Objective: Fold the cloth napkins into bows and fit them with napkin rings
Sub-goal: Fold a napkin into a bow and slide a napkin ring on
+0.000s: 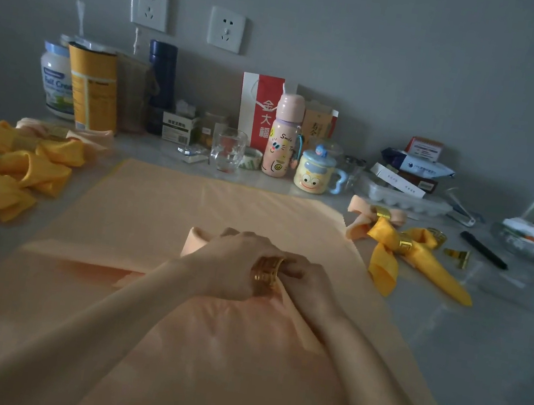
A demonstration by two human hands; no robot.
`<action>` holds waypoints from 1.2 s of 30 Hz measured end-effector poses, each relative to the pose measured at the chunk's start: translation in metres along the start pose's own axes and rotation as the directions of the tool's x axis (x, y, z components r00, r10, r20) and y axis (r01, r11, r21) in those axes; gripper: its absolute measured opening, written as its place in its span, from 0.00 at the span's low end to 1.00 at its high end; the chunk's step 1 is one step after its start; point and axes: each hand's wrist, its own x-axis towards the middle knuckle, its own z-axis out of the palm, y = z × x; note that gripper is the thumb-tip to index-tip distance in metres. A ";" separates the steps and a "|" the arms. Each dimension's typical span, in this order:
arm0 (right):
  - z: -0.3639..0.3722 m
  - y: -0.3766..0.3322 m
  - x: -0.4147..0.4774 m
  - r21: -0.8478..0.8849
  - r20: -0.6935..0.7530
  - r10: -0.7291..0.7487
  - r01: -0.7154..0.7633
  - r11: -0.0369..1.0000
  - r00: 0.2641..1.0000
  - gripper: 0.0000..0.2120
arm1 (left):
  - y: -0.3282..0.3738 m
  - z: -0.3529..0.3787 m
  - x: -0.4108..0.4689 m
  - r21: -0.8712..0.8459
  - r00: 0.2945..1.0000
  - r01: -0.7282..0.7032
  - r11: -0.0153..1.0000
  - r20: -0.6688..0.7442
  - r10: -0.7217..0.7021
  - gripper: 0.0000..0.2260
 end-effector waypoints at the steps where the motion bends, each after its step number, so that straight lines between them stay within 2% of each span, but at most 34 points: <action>1: -0.002 -0.004 -0.003 0.033 0.036 0.019 -0.020 0.999 0.999 0.06 | 0.002 -0.002 -0.001 0.008 1.000 -0.011 1.000 -0.018 0.011 0.19; 3: -0.004 -0.001 -0.003 0.033 0.015 -0.028 0.027 0.999 1.000 0.06 | 0.001 -0.002 0.000 0.014 0.998 -0.027 1.000 -0.053 0.028 0.18; 5: -0.002 -0.001 -0.003 -0.060 -0.070 -0.113 0.108 0.992 0.991 0.05 | -0.001 -0.002 0.000 0.011 0.997 -0.025 1.000 -0.071 0.026 0.18; 7: 0.000 0.001 -0.001 -0.151 -0.135 -0.192 0.171 0.974 0.972 0.05 | -0.006 -0.002 -0.001 0.004 0.997 0.019 1.000 -0.073 -0.019 0.17; 8: 0.000 0.001 -0.002 -0.132 -0.157 -0.196 0.176 0.976 0.968 0.05 | -0.007 -0.001 -0.001 -0.010 0.995 0.057 0.998 -0.082 -0.058 0.16; 11: -0.003 -0.001 0.000 0.093 -0.208 -0.053 0.074 0.993 0.977 0.06 | -0.007 -0.004 -0.001 -0.008 0.991 0.090 0.996 -0.095 -0.090 0.18; 13: -0.006 -0.002 -0.001 0.195 -0.221 0.014 0.030 0.980 0.975 0.06 | -0.003 -0.005 0.002 0.033 0.993 0.040 0.999 -0.117 -0.035 0.17; 16: -0.006 -0.006 -0.001 0.231 -0.213 0.021 0.029 0.973 0.977 0.07 | -0.005 -0.009 0.002 0.040 0.987 0.015 0.999 -0.160 -0.009 0.16; 20: -0.020 -0.005 -0.001 0.285 -0.291 0.049 0.038 0.958 0.955 0.02 | -0.023 -0.014 -0.001 0.143 0.992 0.074 0.987 -0.113 -0.058 0.18; 24: -0.022 0.001 0.004 0.350 -0.187 0.145 -0.072 0.934 0.972 0.10 | -0.021 -0.013 -0.003 0.151 0.995 0.062 0.987 -0.084 -0.050 0.16; 26: -0.018 0.001 0.005 0.410 -0.166 0.194 -0.111 0.905 0.967 0.10 | -0.020 -0.008 -0.003 0.161 0.994 0.065 0.985 -0.095 -0.050 0.18; 28: -0.017 0.002 0.005 0.376 -0.195 0.190 -0.106 0.921 0.962 0.07 | -0.025 -0.006 -0.002 0.097 0.989 0.124 0.988 -0.089 -0.115 0.28; 30: -0.017 0.005 0.006 0.272 -0.245 0.167 -0.097 0.957 0.955 0.07 | -0.032 -0.012 -0.003 -0.079 0.962 0.266 0.961 -0.044 -0.270 0.40; 31: -0.018 0.006 0.006 0.230 -0.264 0.163 -0.102 0.968 0.951 0.08 | -0.037 -0.016 -0.003 -0.170 0.934 0.351 0.921 0.001 -0.356 0.43; 34: -0.020 0.007 0.006 0.215 -0.277 0.229 -0.173 0.961 0.933 0.10 | -0.049 -0.024 -0.007 -0.262 0.861 0.507 0.821 0.102 -0.498 0.41; 36: -0.021 0.004 0.004 0.243 -0.244 0.311 -0.252 0.937 0.919 0.16 | -0.051 -0.025 -0.008 -0.275 0.852 0.520 0.809 0.096 -0.515 0.29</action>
